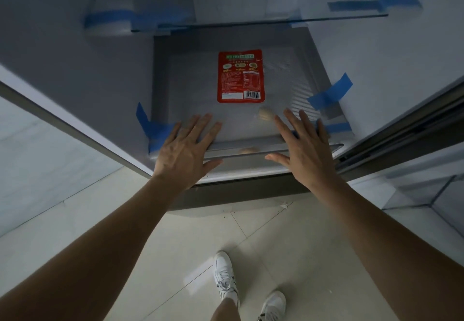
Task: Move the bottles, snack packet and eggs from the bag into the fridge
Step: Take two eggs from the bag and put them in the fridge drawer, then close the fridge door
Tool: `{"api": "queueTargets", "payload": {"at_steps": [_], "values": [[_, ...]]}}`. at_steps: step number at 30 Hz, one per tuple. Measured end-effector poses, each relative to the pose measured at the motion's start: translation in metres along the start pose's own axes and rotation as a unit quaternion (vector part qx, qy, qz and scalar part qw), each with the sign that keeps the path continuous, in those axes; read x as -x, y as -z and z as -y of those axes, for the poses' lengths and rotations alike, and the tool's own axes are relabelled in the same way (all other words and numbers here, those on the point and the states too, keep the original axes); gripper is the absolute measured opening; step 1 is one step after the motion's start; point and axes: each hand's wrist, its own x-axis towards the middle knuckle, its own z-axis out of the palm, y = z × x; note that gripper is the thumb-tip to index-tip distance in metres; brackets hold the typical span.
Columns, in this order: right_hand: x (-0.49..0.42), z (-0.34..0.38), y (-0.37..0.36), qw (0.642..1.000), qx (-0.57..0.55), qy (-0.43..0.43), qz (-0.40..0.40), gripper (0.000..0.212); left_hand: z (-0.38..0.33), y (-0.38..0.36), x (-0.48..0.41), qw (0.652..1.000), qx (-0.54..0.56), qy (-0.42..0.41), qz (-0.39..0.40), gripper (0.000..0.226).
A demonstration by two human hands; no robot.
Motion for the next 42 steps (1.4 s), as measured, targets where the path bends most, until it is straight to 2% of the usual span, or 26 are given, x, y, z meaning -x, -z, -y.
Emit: {"api": "queueTargets", "payload": {"at_steps": [7, 14, 21, 24, 28, 33, 38, 42], "values": [[-0.013, -0.001, -0.004, 1.0, 0.01, -0.016, -0.001, 0.095, -0.002, -0.006, -0.003, 0.999, 0.003, 0.026, -0.024, 0.074], [-0.013, 0.002, -0.004, 1.0, 0.002, -0.027, -0.002, 0.092, -0.007, -0.004, -0.003, 0.999, -0.024, 0.04, -0.009, 0.072], [-0.015, 0.011, 0.02, 0.996, -0.036, -0.048, 0.063, 0.094, -0.005, 0.014, -0.002, 0.998, 0.029, 0.029, 0.037, 0.081], [-0.009, 0.019, 0.049, 0.991, -0.068, -0.066, 0.098, 0.093, -0.016, 0.041, 0.006, 0.997, 0.076, 0.02, 0.004, 0.076], [0.015, 0.031, 0.092, 0.995, -0.068, -0.067, 0.039, 0.08, -0.034, 0.081, 0.019, 0.993, 0.098, 0.002, -0.073, 0.072], [0.068, 0.038, 0.157, 0.992, -0.052, -0.083, -0.084, 0.065, -0.064, 0.136, 0.045, 0.974, 0.117, -0.05, -0.185, 0.063], [0.141, 0.033, 0.211, 0.973, -0.049, -0.116, -0.192, 0.058, -0.112, 0.185, 0.062, 0.949, 0.142, -0.128, -0.25, 0.06], [0.209, 0.026, 0.249, 0.957, -0.01, -0.16, -0.24, 0.058, -0.164, 0.213, 0.073, 0.932, 0.158, -0.193, -0.265, 0.061]]}}
